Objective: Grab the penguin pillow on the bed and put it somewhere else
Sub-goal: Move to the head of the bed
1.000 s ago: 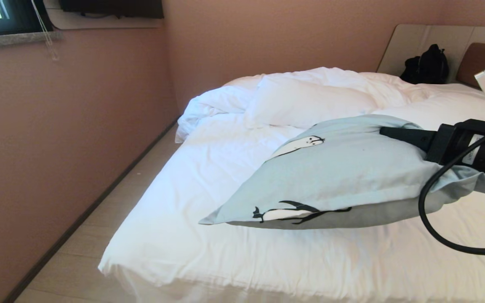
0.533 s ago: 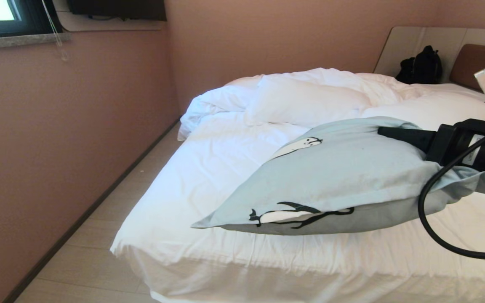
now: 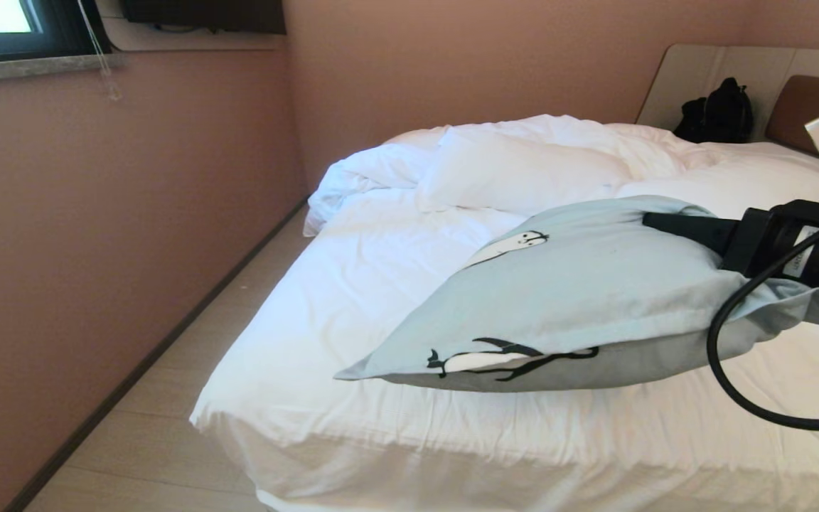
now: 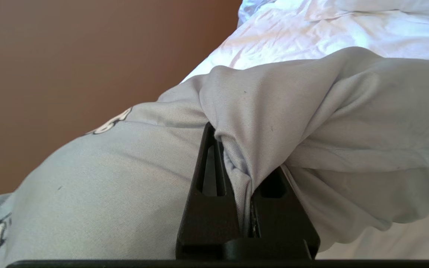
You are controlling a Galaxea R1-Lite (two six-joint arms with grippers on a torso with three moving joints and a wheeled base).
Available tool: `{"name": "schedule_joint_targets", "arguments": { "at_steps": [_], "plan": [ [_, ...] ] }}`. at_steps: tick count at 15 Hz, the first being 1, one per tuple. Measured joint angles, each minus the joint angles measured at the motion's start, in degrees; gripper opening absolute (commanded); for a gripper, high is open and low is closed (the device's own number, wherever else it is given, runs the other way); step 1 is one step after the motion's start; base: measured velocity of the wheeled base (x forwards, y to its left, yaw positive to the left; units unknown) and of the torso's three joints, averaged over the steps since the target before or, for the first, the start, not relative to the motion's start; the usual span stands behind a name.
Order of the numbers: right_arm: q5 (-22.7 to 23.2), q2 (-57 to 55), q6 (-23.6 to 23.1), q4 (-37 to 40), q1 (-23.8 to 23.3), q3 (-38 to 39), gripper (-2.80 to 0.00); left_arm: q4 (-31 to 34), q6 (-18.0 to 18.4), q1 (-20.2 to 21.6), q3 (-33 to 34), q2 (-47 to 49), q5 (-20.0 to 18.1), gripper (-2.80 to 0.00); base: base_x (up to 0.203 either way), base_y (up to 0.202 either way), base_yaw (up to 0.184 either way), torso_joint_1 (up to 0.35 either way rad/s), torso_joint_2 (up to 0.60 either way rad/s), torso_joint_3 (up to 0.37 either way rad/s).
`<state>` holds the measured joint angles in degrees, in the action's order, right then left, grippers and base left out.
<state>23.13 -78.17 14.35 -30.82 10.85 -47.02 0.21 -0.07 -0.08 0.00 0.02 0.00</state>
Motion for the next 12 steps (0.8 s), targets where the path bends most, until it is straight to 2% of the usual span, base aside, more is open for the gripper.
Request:
{"name": "schedule_joint_targets", "arguments": {
  "at_steps": [6,9,12],
  "plan": [
    [0.1,0.1,0.1,-0.1,-0.3,-0.1,-2.8,0.0,0.0,0.1,0.0,0.0,0.0,-2.8,0.0,-0.189,0.001,0.002,0.0,0.002],
    [0.3,0.2,0.3,-0.1,-1.6,-0.3,-2.8,0.0,0.0,0.1,0.0,0.0,0.0,-2.8,0.0,-0.196,0.001,0.002,0.0,0.002],
    [2.5,0.4,0.4,-0.2,-4.0,-0.5,-2.8,0.0,0.0,0.1,0.0,0.0,0.0,-2.8,0.0,-0.195,0.001,0.004,0.0,0.002]
  ]
}}
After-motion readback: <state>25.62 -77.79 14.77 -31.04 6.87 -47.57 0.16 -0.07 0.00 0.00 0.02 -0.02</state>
